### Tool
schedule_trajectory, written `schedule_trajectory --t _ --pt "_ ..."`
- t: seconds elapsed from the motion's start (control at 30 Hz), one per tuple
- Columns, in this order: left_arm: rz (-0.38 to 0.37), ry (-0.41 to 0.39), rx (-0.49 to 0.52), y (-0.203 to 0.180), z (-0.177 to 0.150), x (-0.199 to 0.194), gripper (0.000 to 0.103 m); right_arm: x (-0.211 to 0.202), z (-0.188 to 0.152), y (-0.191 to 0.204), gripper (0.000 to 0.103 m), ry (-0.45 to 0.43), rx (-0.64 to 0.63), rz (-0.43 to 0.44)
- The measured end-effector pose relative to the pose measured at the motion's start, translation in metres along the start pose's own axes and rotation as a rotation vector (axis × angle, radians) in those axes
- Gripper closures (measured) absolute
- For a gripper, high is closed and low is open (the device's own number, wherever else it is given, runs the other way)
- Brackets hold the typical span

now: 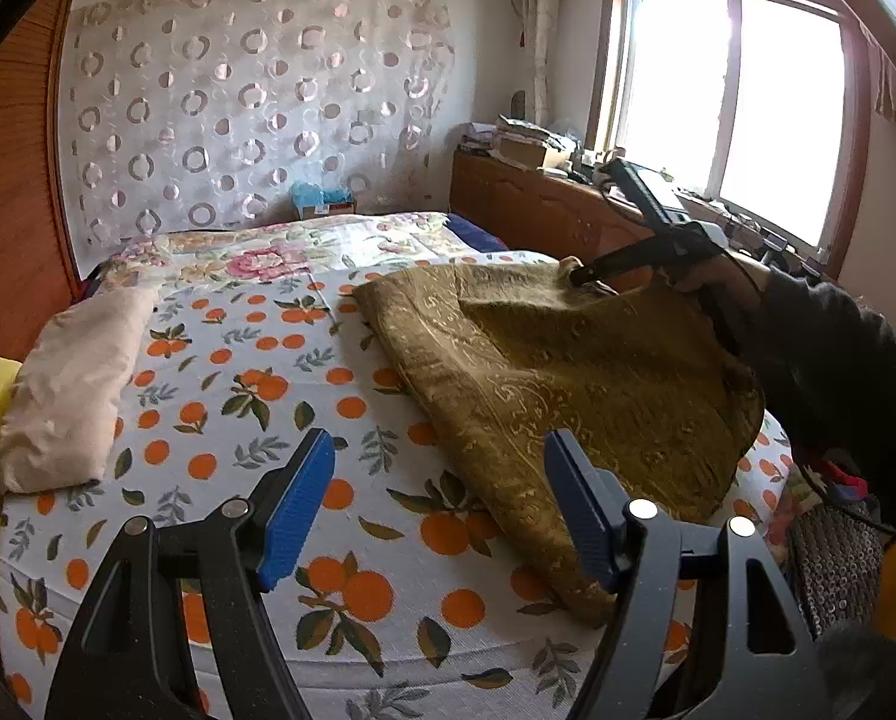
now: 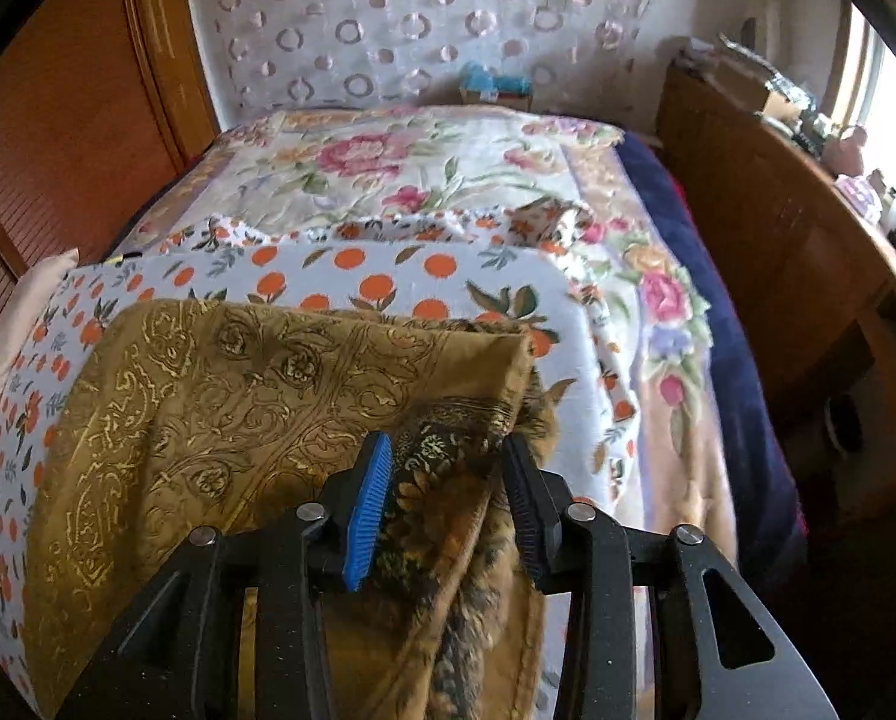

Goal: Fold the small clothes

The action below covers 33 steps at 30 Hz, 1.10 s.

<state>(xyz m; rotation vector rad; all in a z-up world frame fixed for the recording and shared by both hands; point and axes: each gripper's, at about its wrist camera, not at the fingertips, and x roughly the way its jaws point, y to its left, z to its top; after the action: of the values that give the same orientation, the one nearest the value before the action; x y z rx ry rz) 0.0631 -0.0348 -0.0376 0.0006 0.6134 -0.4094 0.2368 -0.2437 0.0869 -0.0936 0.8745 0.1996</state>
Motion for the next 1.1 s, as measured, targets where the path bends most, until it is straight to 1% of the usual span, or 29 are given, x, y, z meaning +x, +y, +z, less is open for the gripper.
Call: schedule_trajectory --t 0.03,0.07,0.13,0.23,0.3,0.33,0.4,0.53,0.6,0.63,0.67,0.73,0.8,0.9,1.0,1.1 --pt "-0.002 0.004 0.002 -0.001 -0.001 0.001 0.03 0.003 0.002 0.002 0.091 0.012 -0.025 -0.001" --pt "-0.006 0.01 0.003 -0.002 -0.003 0.002 0.03 0.003 0.004 0.005 0.095 0.009 -0.057 -0.007" --pt "-0.014 0.019 0.006 -0.004 -0.006 0.004 0.03 -0.003 0.009 0.008 0.099 -0.018 -0.11 -0.034" --pt "-0.025 0.03 0.008 -0.008 -0.009 0.007 0.03 -0.018 0.017 0.001 0.1 -0.075 -0.111 -0.077" --pt "-0.033 0.037 0.015 -0.012 -0.011 0.009 0.03 -0.026 0.022 -0.011 0.1 -0.12 -0.052 -0.132" --pt "-0.034 0.04 0.018 -0.013 -0.011 0.01 0.03 -0.028 0.023 -0.019 0.1 -0.13 -0.02 -0.145" --pt "-0.036 0.046 0.023 -0.015 -0.011 0.011 0.03 -0.029 0.022 -0.029 0.1 -0.133 0.012 -0.141" --pt "-0.038 0.052 0.027 -0.018 -0.012 0.012 0.03 -0.038 0.012 -0.032 0.095 -0.137 -0.014 -0.138" --pt "-0.045 0.058 0.024 -0.019 -0.013 0.014 0.03 -0.051 -0.002 -0.027 0.085 -0.157 -0.034 -0.12" --pt "-0.046 0.062 0.024 -0.02 -0.014 0.016 0.03 -0.056 -0.009 -0.021 0.074 -0.168 -0.041 -0.112" --pt "-0.048 0.069 0.025 -0.021 -0.015 0.017 0.03 -0.062 -0.018 -0.017 0.067 -0.182 -0.046 -0.096" --pt "-0.052 0.079 0.029 -0.023 -0.016 0.02 0.03 -0.075 -0.041 -0.009 0.066 -0.2 -0.058 -0.057" --pt "-0.057 0.09 0.034 -0.026 -0.017 0.024 0.03 -0.081 -0.064 -0.004 0.066 -0.198 -0.081 -0.025" --pt "-0.064 0.107 0.036 -0.03 -0.019 0.027 0.03 -0.088 -0.092 -0.003 0.066 -0.202 -0.099 -0.012" --pt "-0.067 0.112 0.043 -0.034 -0.02 0.028 0.03 -0.086 -0.107 -0.011 0.066 -0.188 -0.106 -0.015" --pt "-0.068 0.115 0.049 -0.036 -0.02 0.028 0.03 -0.071 -0.115 -0.022 0.066 -0.143 -0.093 -0.022"
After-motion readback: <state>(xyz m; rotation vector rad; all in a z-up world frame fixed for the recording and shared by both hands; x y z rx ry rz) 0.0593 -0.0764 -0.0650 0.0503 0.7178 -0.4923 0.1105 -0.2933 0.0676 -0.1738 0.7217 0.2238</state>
